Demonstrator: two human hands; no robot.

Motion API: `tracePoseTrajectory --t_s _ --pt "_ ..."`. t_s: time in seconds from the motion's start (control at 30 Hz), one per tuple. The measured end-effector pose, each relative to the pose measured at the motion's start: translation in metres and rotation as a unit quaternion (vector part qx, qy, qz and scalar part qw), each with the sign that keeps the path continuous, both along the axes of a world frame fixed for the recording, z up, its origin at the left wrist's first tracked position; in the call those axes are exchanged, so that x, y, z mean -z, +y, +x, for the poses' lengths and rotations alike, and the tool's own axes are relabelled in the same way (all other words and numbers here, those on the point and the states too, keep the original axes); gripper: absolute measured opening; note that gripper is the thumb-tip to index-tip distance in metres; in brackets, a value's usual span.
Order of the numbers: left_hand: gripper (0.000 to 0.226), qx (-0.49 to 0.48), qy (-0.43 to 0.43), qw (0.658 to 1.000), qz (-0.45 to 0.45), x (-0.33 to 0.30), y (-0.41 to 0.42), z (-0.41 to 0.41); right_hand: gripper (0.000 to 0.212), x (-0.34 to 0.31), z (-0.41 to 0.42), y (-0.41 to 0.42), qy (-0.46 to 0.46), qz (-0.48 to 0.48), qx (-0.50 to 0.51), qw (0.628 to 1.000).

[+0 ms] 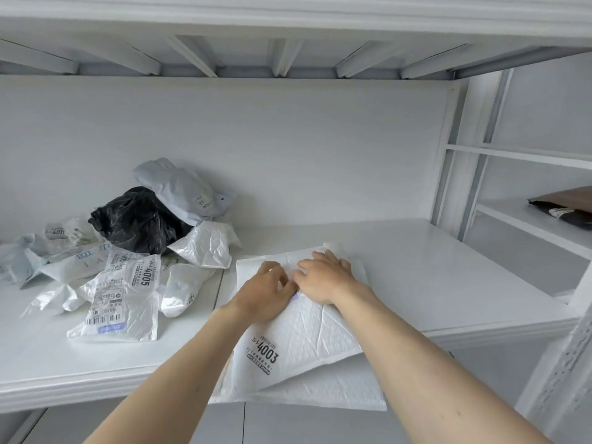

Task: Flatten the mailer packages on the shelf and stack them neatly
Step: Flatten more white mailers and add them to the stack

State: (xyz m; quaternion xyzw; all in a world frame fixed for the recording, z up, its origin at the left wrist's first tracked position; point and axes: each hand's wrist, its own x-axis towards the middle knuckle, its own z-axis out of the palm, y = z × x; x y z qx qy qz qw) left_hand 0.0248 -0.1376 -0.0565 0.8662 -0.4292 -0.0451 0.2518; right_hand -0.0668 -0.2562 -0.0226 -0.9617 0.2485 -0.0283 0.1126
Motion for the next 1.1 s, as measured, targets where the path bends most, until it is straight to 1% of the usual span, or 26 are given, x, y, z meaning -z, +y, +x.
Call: tracePoseTrajectory --t_s 0.07,0.13,0.2,0.3,0.43,0.5,0.87,1.1 --pt "0.042 -0.008 0.032 0.999 0.011 0.002 -0.002 0.005 0.051 0.008 0.003 0.005 0.040 0.013 0.007 0.999" --pt "0.052 -0.015 0.066 0.997 0.026 0.001 -0.006 0.005 0.053 0.013 0.002 0.007 0.060 0.013 0.012 0.998" --pt "0.054 -0.028 0.082 0.996 0.033 0.004 -0.013 0.004 0.053 0.022 0.003 0.008 0.067 0.010 0.011 0.998" --pt "0.052 -0.056 0.054 0.996 0.049 0.009 -0.023 -0.001 0.054 0.035 0.000 0.006 0.060 0.009 0.012 0.998" --pt "0.051 -0.055 -0.025 0.992 0.112 0.015 -0.025 -0.007 0.054 0.046 -0.001 0.005 0.052 -0.010 0.020 0.998" --pt "0.052 -0.058 -0.043 0.989 0.127 0.019 -0.024 -0.007 0.054 0.052 -0.001 0.006 0.051 -0.011 0.024 0.998" --pt "0.053 -0.062 -0.075 0.978 0.182 0.029 -0.028 -0.006 0.054 0.065 -0.001 0.005 0.057 -0.005 0.031 0.998" --pt "0.054 -0.062 -0.088 0.974 0.197 0.033 -0.028 -0.006 0.054 0.070 -0.001 0.005 0.056 -0.018 0.030 0.998"
